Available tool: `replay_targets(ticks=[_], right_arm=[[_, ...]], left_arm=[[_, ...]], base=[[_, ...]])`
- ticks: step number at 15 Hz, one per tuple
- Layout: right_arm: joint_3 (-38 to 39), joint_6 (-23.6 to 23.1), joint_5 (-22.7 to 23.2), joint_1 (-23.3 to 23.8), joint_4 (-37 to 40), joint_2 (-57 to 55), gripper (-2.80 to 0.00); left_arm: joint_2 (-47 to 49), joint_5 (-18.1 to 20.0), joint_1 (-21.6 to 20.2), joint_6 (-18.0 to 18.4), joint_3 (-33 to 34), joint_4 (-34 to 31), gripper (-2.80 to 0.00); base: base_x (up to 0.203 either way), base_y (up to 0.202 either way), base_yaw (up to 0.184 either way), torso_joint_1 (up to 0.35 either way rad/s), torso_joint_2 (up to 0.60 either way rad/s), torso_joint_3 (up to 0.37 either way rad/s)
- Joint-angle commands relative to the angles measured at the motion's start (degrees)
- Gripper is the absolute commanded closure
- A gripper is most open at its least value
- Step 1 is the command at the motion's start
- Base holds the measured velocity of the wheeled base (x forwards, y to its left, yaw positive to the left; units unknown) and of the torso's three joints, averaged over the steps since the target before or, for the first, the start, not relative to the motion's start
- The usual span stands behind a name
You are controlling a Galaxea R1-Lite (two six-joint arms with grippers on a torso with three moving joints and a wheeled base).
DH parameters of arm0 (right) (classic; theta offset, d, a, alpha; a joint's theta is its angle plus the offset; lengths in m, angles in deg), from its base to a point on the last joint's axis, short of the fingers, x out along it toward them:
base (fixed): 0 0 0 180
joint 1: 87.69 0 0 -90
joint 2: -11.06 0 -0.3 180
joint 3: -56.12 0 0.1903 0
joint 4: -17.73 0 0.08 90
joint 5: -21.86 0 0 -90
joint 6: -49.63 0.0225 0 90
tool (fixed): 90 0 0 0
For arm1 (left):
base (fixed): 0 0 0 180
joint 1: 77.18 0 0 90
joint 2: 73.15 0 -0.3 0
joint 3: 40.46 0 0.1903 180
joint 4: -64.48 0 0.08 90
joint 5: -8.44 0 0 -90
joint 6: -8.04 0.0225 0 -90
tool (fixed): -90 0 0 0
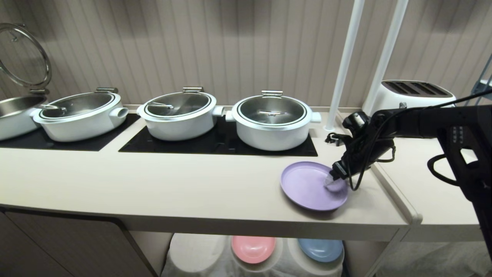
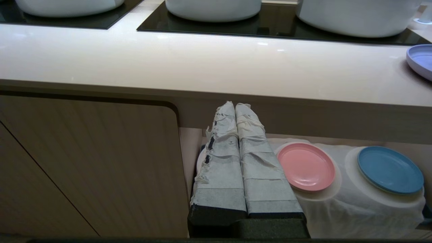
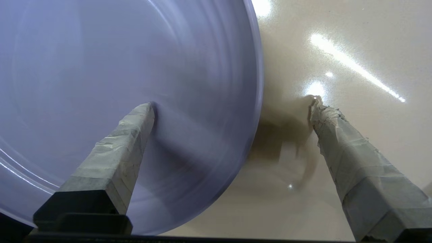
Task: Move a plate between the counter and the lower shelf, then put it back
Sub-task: Pick up the plate
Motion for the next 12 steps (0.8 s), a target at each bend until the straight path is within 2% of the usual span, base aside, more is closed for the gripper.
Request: replay_targets(ticks=[1, 10, 11, 12], right_arm=[[0.1, -0.14, 0.06, 0.03, 0.2, -0.46, -2.8], [0.01, -0.14, 0.06, 0.03, -0.68, -1.19, -2.8], [0.1, -0.05, 0.15, 0.03, -0.68, -1.19, 0.0], [0.01, -0.11, 0.08, 0.11, -0.76, -1.19, 0.0]], left_arm=[[0.04, -0.02, -0.06, -0.03, 0.0, 0.01, 0.0], [0.04, -0.02, 0.01, -0.03, 0.0, 0.01, 0.0], [0.04, -0.02, -0.05, -0.03, 0.0, 0.01, 0.0], [0.04, -0.02, 0.02, -0.03, 0.0, 0.01, 0.0]], base=[[0.0, 0.0, 0.0, 0.0, 0.0, 0.0], [0.0, 0.0, 0.0, 0.0, 0.0, 0.0], [0.0, 0.0, 0.0, 0.0, 0.0, 0.0], [0.0, 0.0, 0.0, 0.0, 0.0, 0.0]])
